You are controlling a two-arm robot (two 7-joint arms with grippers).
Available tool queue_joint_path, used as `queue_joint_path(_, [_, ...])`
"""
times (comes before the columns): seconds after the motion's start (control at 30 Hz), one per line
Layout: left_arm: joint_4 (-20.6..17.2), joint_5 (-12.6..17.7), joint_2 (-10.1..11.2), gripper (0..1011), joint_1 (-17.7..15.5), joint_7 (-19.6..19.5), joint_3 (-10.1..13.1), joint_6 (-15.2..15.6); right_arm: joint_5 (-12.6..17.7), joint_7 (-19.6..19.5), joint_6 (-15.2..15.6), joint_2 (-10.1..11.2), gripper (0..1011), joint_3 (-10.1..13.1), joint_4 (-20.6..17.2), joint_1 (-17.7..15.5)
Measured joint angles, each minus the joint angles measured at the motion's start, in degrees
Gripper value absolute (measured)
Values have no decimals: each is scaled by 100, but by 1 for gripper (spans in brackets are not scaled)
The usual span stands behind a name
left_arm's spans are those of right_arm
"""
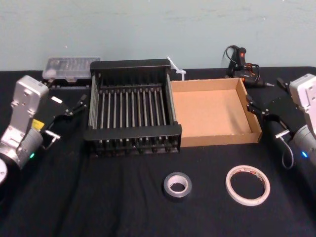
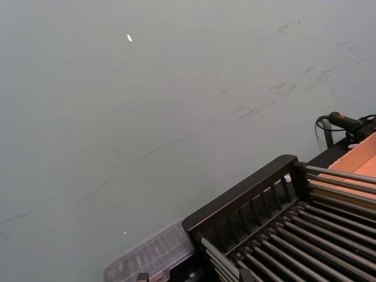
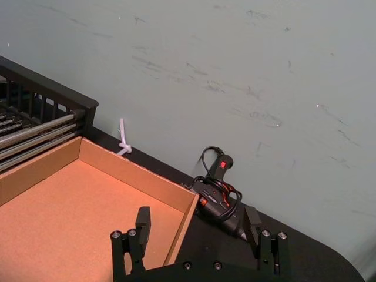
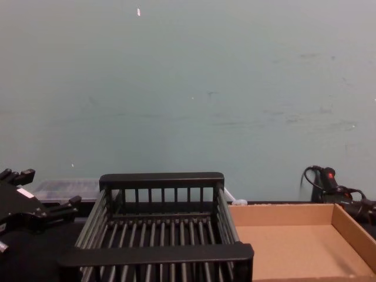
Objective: Pick up the white tape and place it into the black box , Pick up the silver tape and place it into the brown box.
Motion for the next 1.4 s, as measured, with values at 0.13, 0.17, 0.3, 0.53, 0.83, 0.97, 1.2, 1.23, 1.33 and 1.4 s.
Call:
queue_joint_path(0.13, [0, 0, 0, 1001, 0, 0, 0, 0, -6, 42, 9, 4, 1002, 41, -49, -30])
queue_joint_path(0.17, [0, 0, 0, 1001, 0, 0, 0, 0, -6, 62, 18, 9, 1002, 55, -72, -47])
queue_joint_path(0.3, [0, 0, 0, 1001, 0, 0, 0, 0, 60, 165, 121, 54, 1002, 151, -259, -169])
queue_joint_path(0.53, [0, 0, 0, 1001, 0, 0, 0, 0, 342, 347, 480, 226, 1002, 421, -829, -570])
queue_joint_path(0.83, [0, 0, 0, 1001, 0, 0, 0, 0, 726, 519, 823, 508, 1002, 841, -1479, -1191])
queue_joint_path(0.97, [0, 0, 0, 1001, 0, 0, 0, 0, 875, 636, 933, 641, 1002, 1010, -1748, -1495])
queue_joint_path(1.2, [0, 0, 0, 1001, 0, 0, 0, 0, 1097, 870, 1154, 831, 1002, 1257, -2119, -2009])
queue_joint_path(1.23, [0, 0, 0, 1001, 0, 0, 0, 0, 1097, 870, 1154, 831, 1002, 1257, -2119, -2009])
queue_joint_path(1.33, [0, 0, 0, 1001, 0, 0, 0, 0, 1152, 959, 1252, 852, 1002, 1322, -2176, -2158])
queue_joint_path(1.4, [0, 0, 0, 1001, 0, 0, 0, 0, 1159, 992, 1288, 852, 1002, 1336, -2183, -2198])
